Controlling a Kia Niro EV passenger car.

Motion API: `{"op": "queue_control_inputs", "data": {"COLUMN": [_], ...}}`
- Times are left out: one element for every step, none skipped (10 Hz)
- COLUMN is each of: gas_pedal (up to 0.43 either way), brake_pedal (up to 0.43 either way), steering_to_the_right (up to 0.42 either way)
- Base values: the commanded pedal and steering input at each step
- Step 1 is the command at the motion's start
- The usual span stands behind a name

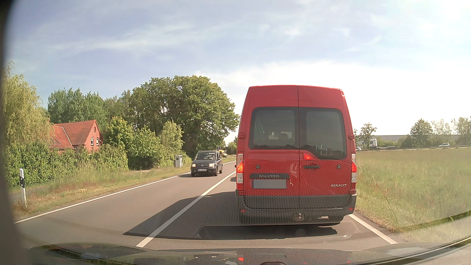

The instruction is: Follow the waypoints while adhering to traffic rules and regulations

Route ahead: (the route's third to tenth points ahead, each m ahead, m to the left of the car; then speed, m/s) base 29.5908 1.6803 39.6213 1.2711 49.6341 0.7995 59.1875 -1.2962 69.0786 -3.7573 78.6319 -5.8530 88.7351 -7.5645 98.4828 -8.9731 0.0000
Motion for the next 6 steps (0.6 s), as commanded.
{"op": "queue_control_inputs", "data": {"gas_pedal": [0.000,0.000,0.000,0.000,0.000,0.000], "brake_pedal": [0.262,0.262,0.262,0.262,0.262,0.268], "steering_to_the_right": [0.000,0.000,0.000,-0.001,0.000,-0.001]}}
